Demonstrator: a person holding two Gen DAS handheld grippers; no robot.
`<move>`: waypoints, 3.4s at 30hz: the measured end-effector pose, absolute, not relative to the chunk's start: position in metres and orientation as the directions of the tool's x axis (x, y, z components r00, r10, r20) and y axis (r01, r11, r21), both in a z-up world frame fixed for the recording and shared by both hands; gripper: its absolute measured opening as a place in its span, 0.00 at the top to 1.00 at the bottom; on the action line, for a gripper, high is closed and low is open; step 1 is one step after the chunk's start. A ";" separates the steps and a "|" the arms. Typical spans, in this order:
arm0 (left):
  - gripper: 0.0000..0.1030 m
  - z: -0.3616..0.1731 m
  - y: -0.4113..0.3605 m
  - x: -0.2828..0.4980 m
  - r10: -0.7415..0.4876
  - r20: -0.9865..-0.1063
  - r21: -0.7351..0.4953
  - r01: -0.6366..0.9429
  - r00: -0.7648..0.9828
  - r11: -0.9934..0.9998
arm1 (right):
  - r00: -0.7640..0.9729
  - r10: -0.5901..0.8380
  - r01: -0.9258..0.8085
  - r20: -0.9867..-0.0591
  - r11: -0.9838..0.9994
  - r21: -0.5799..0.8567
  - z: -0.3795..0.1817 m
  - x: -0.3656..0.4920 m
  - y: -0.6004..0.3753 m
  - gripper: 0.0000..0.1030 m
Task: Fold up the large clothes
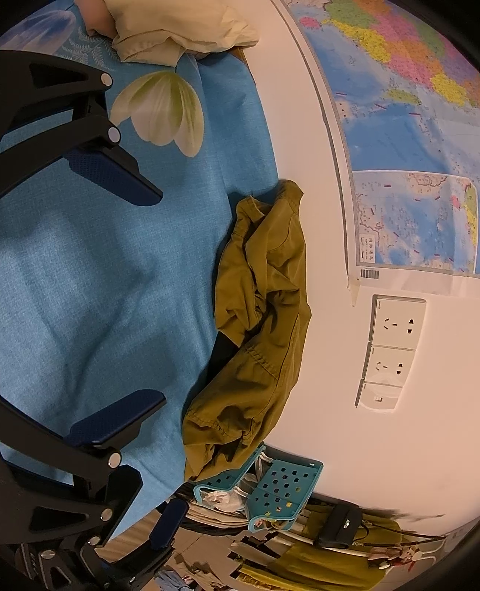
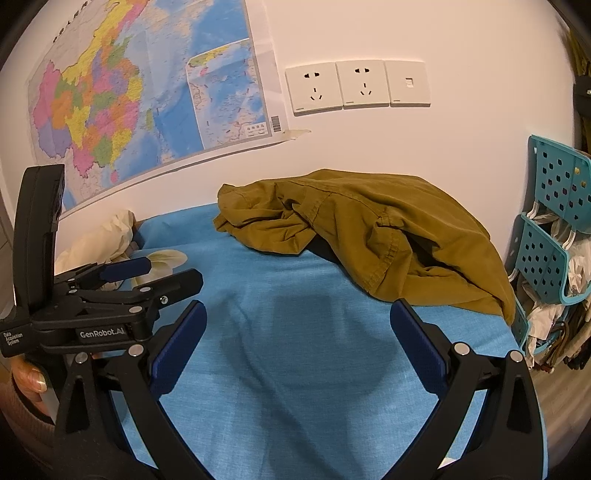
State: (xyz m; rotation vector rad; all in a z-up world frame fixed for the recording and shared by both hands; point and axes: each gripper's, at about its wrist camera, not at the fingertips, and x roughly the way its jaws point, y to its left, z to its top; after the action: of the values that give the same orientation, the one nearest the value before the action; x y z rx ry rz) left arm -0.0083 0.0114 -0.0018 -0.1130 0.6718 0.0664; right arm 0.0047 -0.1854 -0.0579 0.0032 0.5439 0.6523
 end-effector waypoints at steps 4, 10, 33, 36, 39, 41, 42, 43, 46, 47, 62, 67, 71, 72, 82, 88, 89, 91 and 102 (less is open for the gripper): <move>0.07 0.000 0.012 -0.006 0.023 -0.629 -0.085 -0.098 0.777 0.992 | 0.664 0.578 -0.579 -0.475 0.799 0.164 -0.057 0.006 -0.184 0.05; 0.07 -0.003 0.017 0.004 0.017 -0.647 -0.096 -0.103 0.762 0.990 | 0.665 0.576 -0.587 -0.476 0.797 0.145 -0.055 0.013 -0.183 0.05; 0.07 -0.052 0.094 0.113 0.047 -0.753 -0.143 -0.233 0.657 0.962 | 0.699 0.392 -0.646 -0.598 0.706 -0.291 -0.057 0.158 -0.087 0.70; 0.07 -0.052 0.102 0.115 0.046 -0.749 -0.148 -0.235 0.660 0.961 | 0.689 0.467 -0.661 -0.554 0.719 -0.215 -0.024 0.158 -0.116 0.92; 0.07 -0.052 0.112 0.117 0.029 -0.744 -0.174 -0.235 0.668 0.956 | 0.716 0.496 -0.635 -0.491 0.756 -0.161 0.009 0.156 -0.154 0.91; 0.07 -0.053 0.116 0.119 0.023 -0.741 -0.181 -0.232 0.671 0.956 | 0.709 0.501 -0.635 -0.496 0.760 -0.138 0.017 0.158 -0.165 0.82; 0.07 -0.053 0.118 0.121 0.026 -0.740 -0.176 -0.232 0.672 0.957 | 0.701 0.501 -0.641 -0.508 0.754 -0.143 0.016 0.158 -0.165 0.75; 0.07 -0.053 0.119 0.123 0.030 -0.740 -0.170 -0.231 0.672 0.958 | 0.690 0.502 -0.659 -0.521 0.734 -0.166 0.015 0.157 -0.162 0.48; 0.07 -0.053 0.119 0.129 0.037 -0.746 -0.156 -0.229 0.665 0.961 | 0.665 0.503 -0.707 -0.552 0.662 -0.248 0.009 0.154 -0.136 0.15; 0.07 -0.053 0.120 0.133 0.035 -0.747 -0.154 -0.225 0.663 0.962 | 0.649 0.505 -0.726 -0.569 0.634 -0.266 0.004 0.152 -0.125 0.15; 0.07 -0.054 0.150 0.130 -0.003 -0.740 -0.183 -0.196 0.673 0.963 | 0.622 0.509 -0.767 -0.596 0.552 -0.329 0.002 0.165 -0.076 0.93; 0.07 -0.054 0.139 0.128 -0.067 -0.711 -0.243 -0.156 0.700 0.957 | 0.664 0.594 -0.693 -0.454 0.717 -0.074 0.086 0.190 -0.177 0.94; 0.07 -0.056 0.141 0.131 -0.189 -0.692 -0.345 -0.088 0.696 0.935 | 0.674 0.619 -0.662 -0.403 0.748 0.042 0.106 0.197 -0.221 0.94; 0.07 -0.056 0.140 0.132 -0.209 -0.689 -0.364 -0.082 0.694 0.928 | 0.664 0.636 -0.661 -0.394 0.745 0.088 0.108 0.200 -0.235 0.94; 0.93 -0.032 0.108 0.154 -0.263 -0.638 -0.320 0.062 0.723 0.946 | 0.699 0.635 -0.628 -0.330 0.765 0.141 0.131 0.186 -0.245 0.94; 0.99 0.099 0.125 0.128 -0.333 -0.374 -0.369 0.191 0.866 0.910 | 0.775 0.610 -0.609 -0.165 0.791 0.063 0.213 0.131 -0.285 0.95; 0.99 0.124 0.123 0.122 -0.360 -0.327 -0.370 0.232 0.874 0.899 | 0.781 0.615 -0.613 -0.109 0.788 0.053 0.235 0.113 -0.292 0.95; 0.99 0.170 0.117 0.104 -0.364 -0.252 -0.319 0.279 0.897 0.906 | 0.778 0.629 -0.628 -0.020 0.778 0.028 0.272 0.082 -0.302 0.95; 0.99 0.313 0.110 -0.086 -0.200 0.120 -0.159 0.218 0.972 0.963 | 0.672 0.726 -0.730 0.143 0.683 -0.035 0.344 -0.058 -0.342 0.95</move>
State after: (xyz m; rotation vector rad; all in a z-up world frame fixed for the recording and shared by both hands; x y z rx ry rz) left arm -0.0858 0.1104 0.3127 -0.1721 -0.1033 -0.2118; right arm -0.0575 -0.3416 0.3443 0.0253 -0.1497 0.8199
